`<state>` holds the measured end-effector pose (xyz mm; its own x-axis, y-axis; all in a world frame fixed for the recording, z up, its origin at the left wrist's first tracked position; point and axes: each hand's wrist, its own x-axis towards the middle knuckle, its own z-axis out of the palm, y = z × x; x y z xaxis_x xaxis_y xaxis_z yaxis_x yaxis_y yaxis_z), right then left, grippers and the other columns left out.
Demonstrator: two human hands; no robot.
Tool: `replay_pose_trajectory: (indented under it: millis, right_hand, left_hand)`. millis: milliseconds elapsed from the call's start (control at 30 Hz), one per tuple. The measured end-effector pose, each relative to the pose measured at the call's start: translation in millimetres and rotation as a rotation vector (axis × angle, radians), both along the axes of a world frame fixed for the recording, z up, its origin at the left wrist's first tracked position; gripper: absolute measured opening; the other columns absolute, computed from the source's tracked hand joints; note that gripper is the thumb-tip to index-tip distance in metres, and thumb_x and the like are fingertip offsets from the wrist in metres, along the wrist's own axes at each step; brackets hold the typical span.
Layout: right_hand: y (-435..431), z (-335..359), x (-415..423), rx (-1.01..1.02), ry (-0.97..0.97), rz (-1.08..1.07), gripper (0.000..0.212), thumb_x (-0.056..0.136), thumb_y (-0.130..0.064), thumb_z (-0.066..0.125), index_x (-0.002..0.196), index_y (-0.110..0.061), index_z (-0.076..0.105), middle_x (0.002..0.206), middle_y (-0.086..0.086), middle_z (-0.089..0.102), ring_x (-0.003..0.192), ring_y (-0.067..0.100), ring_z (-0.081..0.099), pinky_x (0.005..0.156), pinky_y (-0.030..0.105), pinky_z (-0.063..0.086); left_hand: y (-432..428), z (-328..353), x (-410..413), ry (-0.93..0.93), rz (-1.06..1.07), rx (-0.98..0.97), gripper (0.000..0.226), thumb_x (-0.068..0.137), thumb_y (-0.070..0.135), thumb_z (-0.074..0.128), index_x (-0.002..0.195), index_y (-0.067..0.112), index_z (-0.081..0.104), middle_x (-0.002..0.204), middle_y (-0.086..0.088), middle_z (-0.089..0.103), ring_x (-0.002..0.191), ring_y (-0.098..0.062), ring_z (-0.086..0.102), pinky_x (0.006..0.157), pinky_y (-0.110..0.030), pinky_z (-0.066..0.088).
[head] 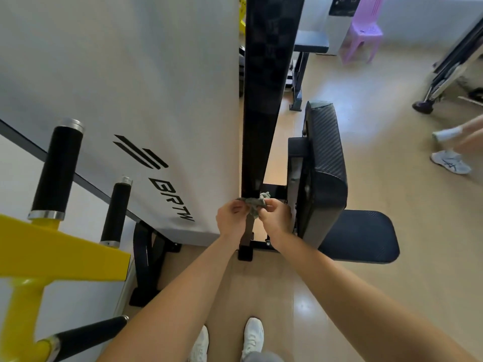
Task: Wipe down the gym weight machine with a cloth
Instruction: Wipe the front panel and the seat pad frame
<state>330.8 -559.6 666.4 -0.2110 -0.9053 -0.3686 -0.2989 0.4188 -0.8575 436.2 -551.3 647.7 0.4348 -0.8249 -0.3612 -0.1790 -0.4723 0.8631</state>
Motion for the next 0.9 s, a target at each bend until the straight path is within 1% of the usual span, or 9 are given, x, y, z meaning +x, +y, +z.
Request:
replay_pose_trajectory:
  millis: [100,200,333,500,600,700,800,867,900]
  right_hand:
    - [20.7,35.6,-1.9,-0.159,-0.017,0.011,0.023,0.095,-0.009,0.065,0.116,-0.016,0.07,0.091,-0.015,0.068,0.09,0.002,0.066,0.074,0.009,0.048]
    - [41.7,70.6,-4.5,-0.353,-0.047,0.016,0.029,0.094,-0.009,0.067,0.122,-0.016,0.07,0.104,-0.008,0.073,0.096,-0.002,0.067,0.08,0.008,0.051]
    - [65.7,118.2,-13.5,-0.549,-0.129,0.076,0.029,0.093,-0.007,0.069,0.12,-0.016,0.07,0.107,-0.006,0.073,0.099,0.005,0.069,0.086,0.018,0.056]
    - [78.2,151.9,-34.2,-0.556,-0.142,0.271,0.034,0.095,-0.005,0.066,0.127,-0.015,0.067,0.11,-0.002,0.073,0.099,0.01,0.071,0.087,0.026,0.059]
    - [80.1,163.8,-53.8,-0.579,-0.047,0.403,0.033,0.093,-0.006,0.068,0.124,-0.015,0.069,0.107,-0.003,0.072,0.093,0.008,0.07,0.08,0.021,0.059]
    - [76.4,171.3,-77.4,-0.745,0.163,0.274,0.035,0.088,-0.011,0.074,0.123,-0.015,0.071,0.106,-0.003,0.071,0.089,0.008,0.068,0.076,0.014,0.057]
    - [59.3,168.6,-95.0,-0.816,0.42,0.126,0.039,0.086,-0.021,0.078,0.125,-0.019,0.07,0.123,-0.003,0.067,0.113,0.014,0.055,0.09,0.011,0.046]
    - [46.8,160.9,-101.8,-0.718,0.487,0.164,0.053,0.085,-0.029,0.079,0.135,-0.023,0.062,0.14,-0.003,0.056,0.126,0.018,0.044,0.1,0.01,0.033]
    - [42.8,156.0,-103.7,-0.664,0.494,0.2,0.059,0.084,-0.031,0.079,0.139,-0.024,0.058,0.147,-0.003,0.051,0.131,0.019,0.041,0.104,0.016,0.032]
  left_hand:
    - [6.9,29.3,-1.8,0.158,0.026,-0.156,0.016,0.091,0.014,0.07,0.084,0.027,0.077,0.087,0.001,0.077,0.086,-0.023,0.073,0.087,-0.051,0.059]
    - [15.5,72.7,-5.8,0.26,0.023,-0.298,0.014,0.093,0.012,0.069,0.091,0.024,0.077,0.092,0.003,0.076,0.092,-0.021,0.072,0.091,-0.05,0.058]
    - [34.0,127.7,-3.9,0.333,-0.055,-0.44,0.011,0.094,0.013,0.069,0.1,0.02,0.074,0.102,0.001,0.075,0.1,-0.021,0.07,0.093,-0.043,0.058]
    - [59.8,162.7,2.1,0.469,-0.309,-0.47,0.031,0.097,0.011,0.063,0.127,0.018,0.066,0.118,-0.003,0.073,0.11,-0.024,0.07,0.091,-0.04,0.059]
    - [67.4,173.3,2.5,0.374,-0.353,-0.475,0.03,0.089,0.019,0.07,0.119,0.018,0.07,0.108,-0.004,0.075,0.101,-0.024,0.072,0.088,-0.048,0.061]
    - [66.2,175.4,-5.5,0.225,-0.222,-0.488,0.022,0.089,0.016,0.074,0.109,0.021,0.073,0.102,0.003,0.075,0.094,-0.019,0.073,0.084,-0.047,0.062]
    - [57.3,171.8,-20.5,0.104,-0.136,-0.556,0.023,0.089,0.017,0.075,0.112,0.02,0.071,0.101,0.01,0.074,0.09,-0.012,0.072,0.08,-0.036,0.063]
    - [48.1,166.6,-34.0,0.033,-0.113,-0.621,0.026,0.09,0.017,0.075,0.115,0.018,0.07,0.103,0.012,0.073,0.091,-0.006,0.071,0.08,-0.027,0.061]
    - [42.4,163.2,-41.4,-0.003,-0.099,-0.649,0.028,0.09,0.017,0.075,0.117,0.018,0.069,0.104,0.012,0.072,0.092,-0.004,0.07,0.081,-0.023,0.059]
